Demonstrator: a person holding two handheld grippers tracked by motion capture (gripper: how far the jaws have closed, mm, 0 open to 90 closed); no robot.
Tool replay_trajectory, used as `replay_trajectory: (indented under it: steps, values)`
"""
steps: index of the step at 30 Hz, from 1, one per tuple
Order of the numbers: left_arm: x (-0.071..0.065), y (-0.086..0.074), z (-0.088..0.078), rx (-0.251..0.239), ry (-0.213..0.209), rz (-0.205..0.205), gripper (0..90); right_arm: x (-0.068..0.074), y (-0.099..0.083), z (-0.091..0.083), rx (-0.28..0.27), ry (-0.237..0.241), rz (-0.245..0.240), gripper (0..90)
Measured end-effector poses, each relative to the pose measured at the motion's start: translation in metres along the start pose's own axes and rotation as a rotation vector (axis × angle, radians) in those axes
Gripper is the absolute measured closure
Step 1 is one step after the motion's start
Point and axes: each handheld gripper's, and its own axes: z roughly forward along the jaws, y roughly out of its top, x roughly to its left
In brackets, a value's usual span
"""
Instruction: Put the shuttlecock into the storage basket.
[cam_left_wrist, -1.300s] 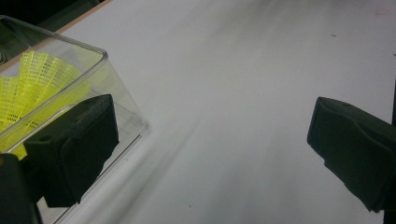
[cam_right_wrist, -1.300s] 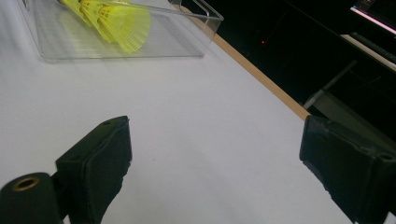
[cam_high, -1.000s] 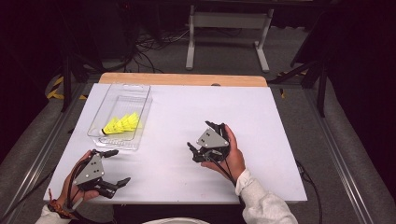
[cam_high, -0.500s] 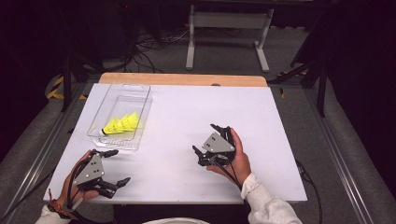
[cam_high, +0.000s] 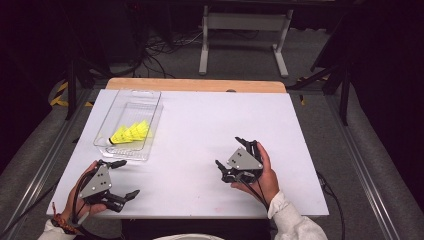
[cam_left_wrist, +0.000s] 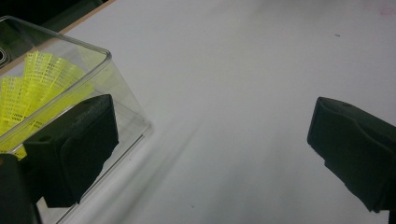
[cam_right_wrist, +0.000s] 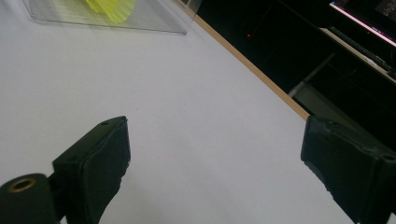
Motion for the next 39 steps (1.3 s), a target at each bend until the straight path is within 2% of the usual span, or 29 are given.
replay_trajectory:
  steps: [25, 34, 39]
  values:
    - [0.001, 0.000, -0.001, -0.008, 0.033, -0.005, 2.9, 0.002, -0.022, -0.019, 0.005, 0.007, 0.010, 8.2]
    - [0.001, 0.000, 0.000, -0.009, 0.043, -0.005, 2.9, 0.002, -0.035, -0.027, 0.000, 0.022, 0.042, 7.7]
    - [0.001, 0.000, -0.001, -0.013, 0.055, -0.010, 2.9, 0.002, -0.041, -0.032, -0.011, 0.013, 0.046, 7.6]
